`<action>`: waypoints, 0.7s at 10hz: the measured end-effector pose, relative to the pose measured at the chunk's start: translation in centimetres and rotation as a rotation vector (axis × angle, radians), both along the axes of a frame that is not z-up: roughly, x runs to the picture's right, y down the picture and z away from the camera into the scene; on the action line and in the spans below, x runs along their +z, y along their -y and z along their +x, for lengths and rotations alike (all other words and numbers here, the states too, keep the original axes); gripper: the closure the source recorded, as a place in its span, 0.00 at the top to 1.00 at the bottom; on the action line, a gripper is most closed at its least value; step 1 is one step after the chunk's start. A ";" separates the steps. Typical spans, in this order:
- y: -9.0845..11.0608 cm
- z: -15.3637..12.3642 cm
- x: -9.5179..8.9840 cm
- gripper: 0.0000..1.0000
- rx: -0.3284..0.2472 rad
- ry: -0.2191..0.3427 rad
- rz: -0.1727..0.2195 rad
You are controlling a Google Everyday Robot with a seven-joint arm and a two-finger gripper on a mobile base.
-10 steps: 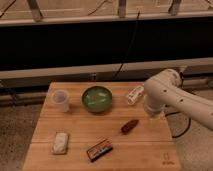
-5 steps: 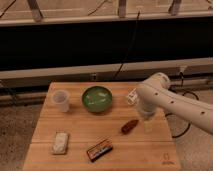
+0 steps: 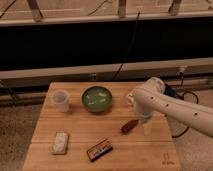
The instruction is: Place the pepper in the ceramic cup
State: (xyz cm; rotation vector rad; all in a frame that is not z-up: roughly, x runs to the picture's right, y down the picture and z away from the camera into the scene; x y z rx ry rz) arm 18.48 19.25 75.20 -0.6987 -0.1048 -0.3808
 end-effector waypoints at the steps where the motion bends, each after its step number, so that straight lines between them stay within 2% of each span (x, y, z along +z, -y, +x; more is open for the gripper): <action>1: -0.5 -0.1 0.6 0.80 -0.022 0.011 0.002; 7: -2.3 0.0 3.0 0.80 -0.105 0.063 -0.007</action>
